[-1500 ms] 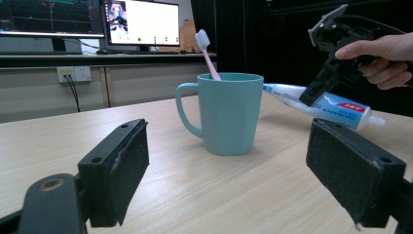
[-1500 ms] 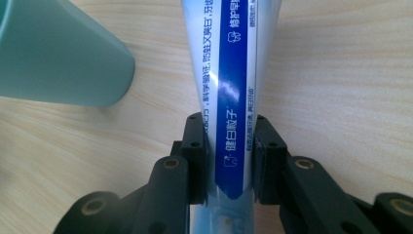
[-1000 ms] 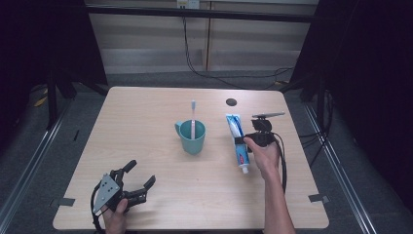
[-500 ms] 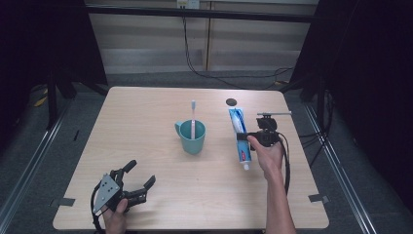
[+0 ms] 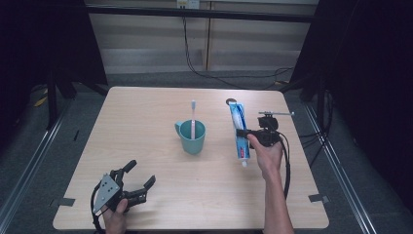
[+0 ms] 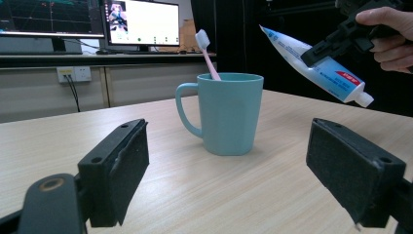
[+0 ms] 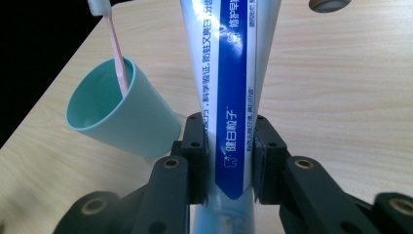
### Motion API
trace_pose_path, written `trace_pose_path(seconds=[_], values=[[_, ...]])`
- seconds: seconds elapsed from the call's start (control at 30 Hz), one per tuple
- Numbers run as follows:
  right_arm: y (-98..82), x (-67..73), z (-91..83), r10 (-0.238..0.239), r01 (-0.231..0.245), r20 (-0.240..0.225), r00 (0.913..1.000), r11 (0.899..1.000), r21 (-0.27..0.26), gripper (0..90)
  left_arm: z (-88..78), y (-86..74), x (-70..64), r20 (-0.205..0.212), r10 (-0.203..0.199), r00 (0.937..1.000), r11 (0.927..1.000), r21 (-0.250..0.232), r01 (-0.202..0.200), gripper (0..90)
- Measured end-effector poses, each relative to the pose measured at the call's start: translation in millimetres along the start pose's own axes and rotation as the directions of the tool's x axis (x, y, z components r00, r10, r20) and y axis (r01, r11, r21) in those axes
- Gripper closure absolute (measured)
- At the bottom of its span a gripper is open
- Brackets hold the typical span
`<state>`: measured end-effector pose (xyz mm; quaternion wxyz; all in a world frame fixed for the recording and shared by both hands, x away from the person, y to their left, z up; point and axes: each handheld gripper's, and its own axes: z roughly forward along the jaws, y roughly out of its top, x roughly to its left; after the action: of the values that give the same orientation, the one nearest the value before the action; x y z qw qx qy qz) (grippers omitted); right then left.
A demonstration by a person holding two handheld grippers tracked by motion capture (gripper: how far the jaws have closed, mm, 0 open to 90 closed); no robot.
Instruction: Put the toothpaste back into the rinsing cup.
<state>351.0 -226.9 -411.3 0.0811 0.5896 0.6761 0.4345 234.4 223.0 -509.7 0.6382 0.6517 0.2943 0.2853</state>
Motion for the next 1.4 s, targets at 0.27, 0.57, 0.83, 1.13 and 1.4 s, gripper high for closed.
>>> trace_pose_path(seconds=[0.27, 0.57, 0.83, 1.13, 1.4], values=[[0.5, 2.6, -4.1, -0.005, 0.006, 0.007, 1.0, 0.999, -0.052, 72.1, 0.2, 0.0, -0.3, 0.0, -0.004, 1.0, 1.0, -0.003, 0.004, 15.7], [2.1, 8.0, -9.9, -0.04, 0.039, -0.004, 0.9992, 0.991, -0.129, 72.1, 0.0, 0.0, 0.0, 0.0, 0.0, 1.0, 1.0, 0.0, 0.0, 15.7], [2.4, 13.5, -14.5, -0.079, 0.074, -0.018, 0.9967, 0.976, -0.205, 72.1, 0.1, 0.0, -0.2, 0.002, -0.003, 1.0, 1.0, -0.002, 0.003, 15.7], [4.5, 17.4, -17.9, -0.103, 0.091, -0.031, 0.9942, 0.962, -0.258, 72.1, 0.0, 0.0, -0.1, -0.001, -0.001, 1.0, 1.0, -0.002, 0.001, 15.7], [5.8, 23.9, -19.7, -0.129, 0.111, -0.04, 0.9908, 0.944, -0.312, 72.1, 0.1, 0.0, -0.1, 0.004, -0.003, 1.0, 1.0, -0.002, 0.003, 15.7]])
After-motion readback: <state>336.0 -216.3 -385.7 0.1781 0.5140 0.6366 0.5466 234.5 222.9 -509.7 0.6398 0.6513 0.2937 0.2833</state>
